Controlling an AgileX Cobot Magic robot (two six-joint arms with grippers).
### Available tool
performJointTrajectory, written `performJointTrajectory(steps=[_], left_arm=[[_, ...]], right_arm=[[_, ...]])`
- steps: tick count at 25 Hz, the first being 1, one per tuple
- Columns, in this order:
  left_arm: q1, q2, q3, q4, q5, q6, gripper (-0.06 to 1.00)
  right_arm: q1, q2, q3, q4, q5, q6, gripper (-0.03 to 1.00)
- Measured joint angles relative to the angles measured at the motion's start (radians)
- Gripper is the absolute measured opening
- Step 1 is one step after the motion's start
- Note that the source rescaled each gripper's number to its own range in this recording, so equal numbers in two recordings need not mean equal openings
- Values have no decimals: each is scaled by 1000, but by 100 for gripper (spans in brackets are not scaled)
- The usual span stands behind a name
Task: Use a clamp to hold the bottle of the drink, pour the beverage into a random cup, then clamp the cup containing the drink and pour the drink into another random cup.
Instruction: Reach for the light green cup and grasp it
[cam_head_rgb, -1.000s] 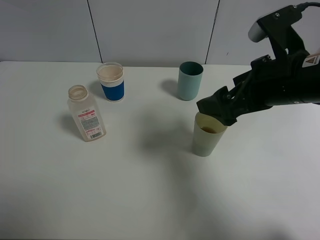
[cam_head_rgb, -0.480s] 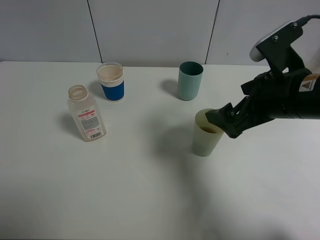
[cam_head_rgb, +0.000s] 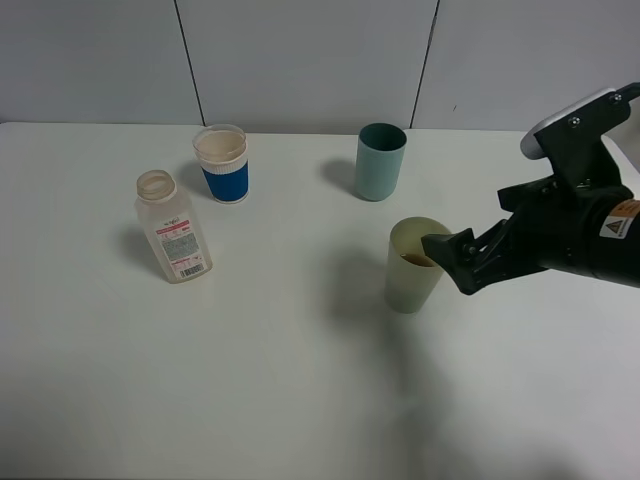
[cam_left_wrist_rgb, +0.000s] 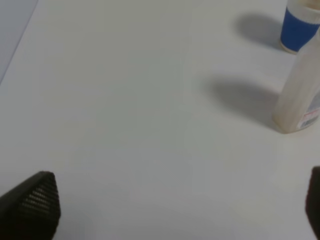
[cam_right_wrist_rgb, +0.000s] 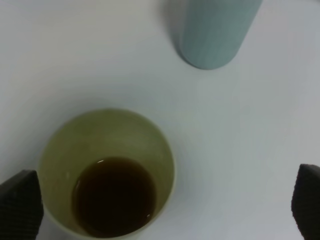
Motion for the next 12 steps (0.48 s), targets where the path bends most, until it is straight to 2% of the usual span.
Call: performJointTrajectory(steps=[12], left_arm=[[0, 0, 0, 0, 0, 0, 100]], right_arm=[[46, 0, 2, 27, 141, 94, 100]])
